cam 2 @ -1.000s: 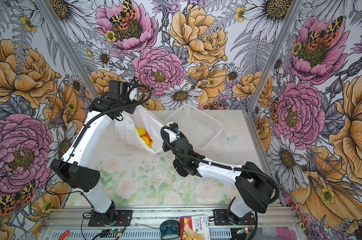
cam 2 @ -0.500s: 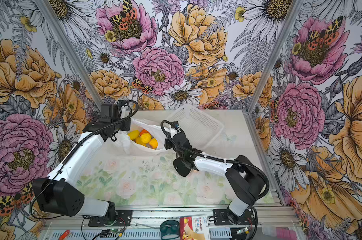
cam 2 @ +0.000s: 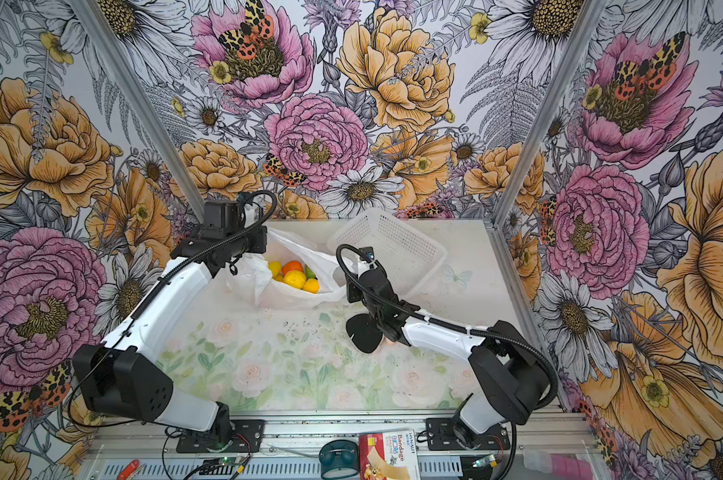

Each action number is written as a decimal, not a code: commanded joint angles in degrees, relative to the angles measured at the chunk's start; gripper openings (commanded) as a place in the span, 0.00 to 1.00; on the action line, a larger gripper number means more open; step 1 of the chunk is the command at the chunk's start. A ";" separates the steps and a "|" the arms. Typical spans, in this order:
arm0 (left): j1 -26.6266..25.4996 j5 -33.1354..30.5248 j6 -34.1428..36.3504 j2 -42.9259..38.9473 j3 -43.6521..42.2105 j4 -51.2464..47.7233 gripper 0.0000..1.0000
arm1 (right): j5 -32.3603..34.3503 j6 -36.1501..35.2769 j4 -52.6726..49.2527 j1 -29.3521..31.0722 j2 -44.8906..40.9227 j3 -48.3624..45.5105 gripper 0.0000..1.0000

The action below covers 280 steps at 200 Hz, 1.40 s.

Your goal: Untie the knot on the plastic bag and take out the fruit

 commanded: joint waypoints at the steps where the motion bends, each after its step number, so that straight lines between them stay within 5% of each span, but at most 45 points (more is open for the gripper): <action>1: -2.04 2.16 -0.11 -0.66 1.90 0.04 0.00 | 1.40 -2.17 0.93 0.80 -6.78 -1.60 0.62; 34: -2.66 2.10 0.38 -0.49 1.94 -0.03 0.00 | 3.75 -4.75 2.15 5.18 -14.46 -4.85 0.71; 76: -2.94 0.91 0.54 -1.00 2.09 -0.57 0.00 | 5.53 -9.04 7.31 13.11 -17.59 -7.00 0.64; 156: -3.30 0.04 0.83 -1.53 2.08 -0.75 0.00 | 5.88 -8.35 10.85 18.06 3.61 2.62 0.58; 280: -3.18 0.51 0.74 -2.06 2.17 -0.76 0.00 | 5.56 1.42 3.23 12.05 21.78 13.56 0.56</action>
